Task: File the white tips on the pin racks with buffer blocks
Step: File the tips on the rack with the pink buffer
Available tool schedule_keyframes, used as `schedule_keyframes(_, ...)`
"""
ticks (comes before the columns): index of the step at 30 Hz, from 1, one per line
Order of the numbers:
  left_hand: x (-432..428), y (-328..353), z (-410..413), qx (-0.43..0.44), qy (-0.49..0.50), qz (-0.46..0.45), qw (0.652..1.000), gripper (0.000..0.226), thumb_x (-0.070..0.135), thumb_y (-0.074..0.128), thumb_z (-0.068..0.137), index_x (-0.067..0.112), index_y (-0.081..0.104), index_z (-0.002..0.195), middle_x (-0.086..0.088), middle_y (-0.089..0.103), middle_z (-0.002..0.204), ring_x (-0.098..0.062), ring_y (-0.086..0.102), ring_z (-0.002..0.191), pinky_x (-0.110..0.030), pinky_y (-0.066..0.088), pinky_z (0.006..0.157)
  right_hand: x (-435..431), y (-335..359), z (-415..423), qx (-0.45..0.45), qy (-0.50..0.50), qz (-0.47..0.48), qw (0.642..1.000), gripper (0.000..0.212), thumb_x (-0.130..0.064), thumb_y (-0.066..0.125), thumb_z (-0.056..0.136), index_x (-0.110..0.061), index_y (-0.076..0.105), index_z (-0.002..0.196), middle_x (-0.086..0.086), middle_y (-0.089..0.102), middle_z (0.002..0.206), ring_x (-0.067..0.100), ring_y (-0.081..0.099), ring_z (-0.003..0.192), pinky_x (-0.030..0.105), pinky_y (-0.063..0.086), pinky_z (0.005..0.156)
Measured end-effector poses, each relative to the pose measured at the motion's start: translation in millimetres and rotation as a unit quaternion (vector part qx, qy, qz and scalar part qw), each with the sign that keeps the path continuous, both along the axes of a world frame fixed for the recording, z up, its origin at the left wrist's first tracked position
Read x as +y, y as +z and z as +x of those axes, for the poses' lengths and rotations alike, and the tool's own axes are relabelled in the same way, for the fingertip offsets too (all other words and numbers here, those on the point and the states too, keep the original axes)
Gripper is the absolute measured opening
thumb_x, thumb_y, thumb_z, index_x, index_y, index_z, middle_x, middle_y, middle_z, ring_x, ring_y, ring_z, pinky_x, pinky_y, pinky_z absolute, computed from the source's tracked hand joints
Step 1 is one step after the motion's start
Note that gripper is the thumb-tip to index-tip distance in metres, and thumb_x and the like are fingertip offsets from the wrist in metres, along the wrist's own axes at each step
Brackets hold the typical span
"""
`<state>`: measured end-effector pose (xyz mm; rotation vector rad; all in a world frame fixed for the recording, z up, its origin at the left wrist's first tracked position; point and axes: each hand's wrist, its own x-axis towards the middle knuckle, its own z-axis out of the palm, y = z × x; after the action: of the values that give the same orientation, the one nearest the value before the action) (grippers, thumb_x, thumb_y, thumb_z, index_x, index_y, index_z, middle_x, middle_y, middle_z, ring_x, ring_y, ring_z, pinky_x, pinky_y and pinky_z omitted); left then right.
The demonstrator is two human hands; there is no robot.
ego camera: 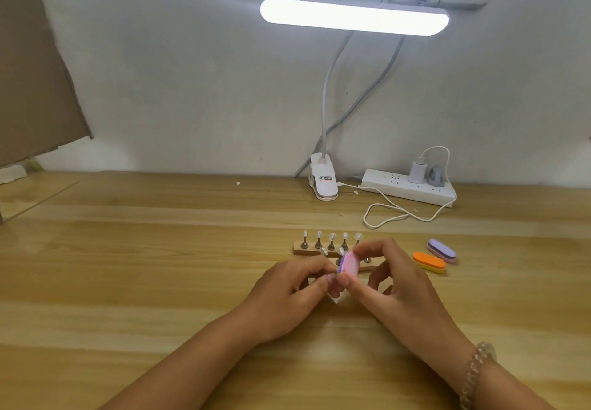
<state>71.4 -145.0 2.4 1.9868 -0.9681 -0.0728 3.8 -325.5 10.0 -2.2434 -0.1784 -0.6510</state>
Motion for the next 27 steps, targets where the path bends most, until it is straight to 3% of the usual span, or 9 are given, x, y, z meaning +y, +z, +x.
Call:
schedule_keyframes(4,0,1,-1,0.001,-0.001,0.003,1.000,0.017,0.031,0.049,0.094,0.037,0.061,0.084,0.019,0.059,0.075,-0.015,0.055,0.073,-0.049,0.047,0.073,5,0,-5,0.000,0.018,-0.017,1.000,0.039,-0.044,0.075,0.073,-0.030,0.054,0.102,-0.018,0.057,0.103,0.015,0.058,0.075,0.022,0.047,0.058)
schedule_keyframes(8,-1,2,-1,-0.020,0.003,0.026,0.999,0.018,0.034,0.047,0.093,0.028,0.062,0.087,0.014,0.059,0.077,-0.019,0.055,0.076,-0.050,0.047,0.072,6,-1,-2,0.028,0.034,0.021,0.999,0.042,-0.045,0.079,0.070,-0.027,0.052,0.096,-0.016,0.056,0.096,0.013,0.056,0.068,0.016,0.042,0.057)
schedule_keyframes(11,-1,2,-1,-0.024,0.004,0.025,0.999,0.020,0.044,0.046,0.093,0.035,0.062,0.084,0.021,0.063,0.079,-0.017,0.059,0.076,-0.047,0.048,0.073,2,1,2,0.034,0.017,0.071,0.997,0.038,-0.040,0.079,0.073,-0.025,0.055,0.098,-0.012,0.061,0.099,0.014,0.054,0.066,0.015,0.040,0.056)
schedule_keyframes(15,0,0,0,-0.020,-0.002,0.013,1.000,0.016,0.037,0.047,0.093,0.039,0.059,0.084,0.019,0.057,0.076,-0.014,0.054,0.073,-0.047,0.045,0.071,4,-1,-5,0.017,0.033,0.019,0.999,0.038,-0.039,0.078,0.074,-0.026,0.055,0.101,-0.015,0.059,0.103,0.016,0.056,0.069,0.016,0.041,0.059)
schedule_keyframes(18,-1,1,0,-0.013,0.001,0.007,1.000,0.018,0.032,0.048,0.093,0.042,0.059,0.084,0.021,0.059,0.075,-0.005,0.053,0.073,-0.044,0.045,0.072,3,-1,-4,0.028,0.043,0.022,0.998,0.037,-0.038,0.079,0.073,-0.025,0.055,0.099,-0.014,0.059,0.100,0.017,0.054,0.067,0.015,0.041,0.058)
schedule_keyframes(22,-1,1,1,0.013,-0.008,-0.018,1.000,0.018,0.028,0.051,0.097,0.028,0.067,0.089,0.016,0.068,0.084,-0.005,0.065,0.086,-0.038,0.052,0.080,-5,3,4,0.063,-0.023,0.176,0.982,0.046,-0.051,0.075,0.067,-0.023,0.055,0.096,-0.012,0.063,0.093,0.013,0.050,0.057,0.025,0.044,0.049)
schedule_keyframes(24,0,0,1,0.015,-0.004,-0.026,1.000,0.019,0.023,0.052,0.099,0.027,0.068,0.090,0.015,0.069,0.085,0.000,0.063,0.082,-0.026,0.050,0.071,-7,5,2,0.056,-0.026,0.216,0.974,0.052,-0.060,0.071,0.063,-0.024,0.055,0.097,-0.013,0.064,0.093,0.007,0.049,0.057,0.026,0.042,0.052)
schedule_keyframes(26,0,0,1,0.015,-0.001,-0.027,1.000,0.019,0.022,0.052,0.100,0.027,0.067,0.089,0.017,0.067,0.083,0.004,0.057,0.073,-0.016,0.041,0.061,-2,2,-2,0.043,0.004,0.181,0.983,0.050,-0.060,0.071,0.065,-0.026,0.054,0.097,-0.014,0.063,0.092,0.008,0.051,0.059,0.022,0.042,0.056)
schedule_keyframes(27,0,0,1,0.015,0.000,-0.027,1.000,0.018,0.024,0.051,0.098,0.026,0.067,0.089,0.016,0.065,0.080,0.001,0.055,0.071,-0.020,0.040,0.059,2,0,-4,0.036,0.021,0.134,0.990,0.048,-0.059,0.072,0.068,-0.027,0.054,0.097,-0.014,0.061,0.093,0.011,0.053,0.061,0.018,0.041,0.056)
